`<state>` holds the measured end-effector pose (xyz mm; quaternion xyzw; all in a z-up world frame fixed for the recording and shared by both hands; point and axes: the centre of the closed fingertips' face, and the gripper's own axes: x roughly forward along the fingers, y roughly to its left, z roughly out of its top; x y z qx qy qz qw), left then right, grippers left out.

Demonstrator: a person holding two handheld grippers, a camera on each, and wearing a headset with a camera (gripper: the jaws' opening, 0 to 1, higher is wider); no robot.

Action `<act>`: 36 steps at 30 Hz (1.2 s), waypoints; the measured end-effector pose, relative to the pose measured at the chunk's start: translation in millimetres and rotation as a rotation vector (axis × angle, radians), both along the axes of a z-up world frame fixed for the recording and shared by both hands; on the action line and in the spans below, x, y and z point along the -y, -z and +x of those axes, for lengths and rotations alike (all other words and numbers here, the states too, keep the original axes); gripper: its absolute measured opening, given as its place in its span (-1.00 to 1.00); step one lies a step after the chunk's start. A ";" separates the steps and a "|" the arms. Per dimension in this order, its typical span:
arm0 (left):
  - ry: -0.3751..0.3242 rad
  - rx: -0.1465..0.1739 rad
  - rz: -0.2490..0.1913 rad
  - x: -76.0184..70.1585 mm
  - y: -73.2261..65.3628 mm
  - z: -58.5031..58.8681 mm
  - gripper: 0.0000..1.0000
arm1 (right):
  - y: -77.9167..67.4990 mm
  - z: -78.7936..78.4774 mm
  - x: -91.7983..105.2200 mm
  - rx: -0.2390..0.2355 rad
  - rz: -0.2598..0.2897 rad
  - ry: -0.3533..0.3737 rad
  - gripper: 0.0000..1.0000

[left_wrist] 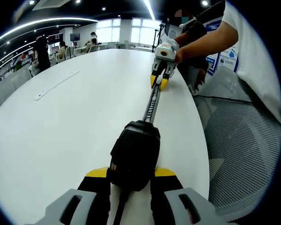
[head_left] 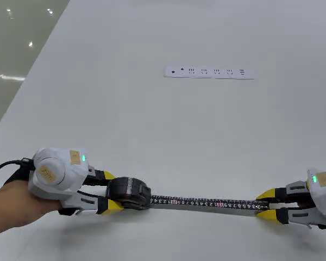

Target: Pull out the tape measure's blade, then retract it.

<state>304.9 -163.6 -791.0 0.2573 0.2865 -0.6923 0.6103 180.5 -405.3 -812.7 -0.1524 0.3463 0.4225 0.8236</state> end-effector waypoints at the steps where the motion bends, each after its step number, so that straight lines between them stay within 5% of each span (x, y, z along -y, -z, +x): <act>1: -0.003 -0.004 0.000 0.0 0.0 -0.2 -0.40 | 0.0 -0.2 -0.3 -0.001 0.003 0.003 -0.70; 17: -0.005 0.004 0.004 -1.5 1.1 0.4 -0.37 | -0.7 -1.9 -5.2 -0.023 0.015 0.036 -0.62; 36: -0.085 -0.032 -0.025 -2.6 -12.9 -0.3 0.03 | -4.7 -3.2 -3.5 -0.036 0.045 0.106 -0.25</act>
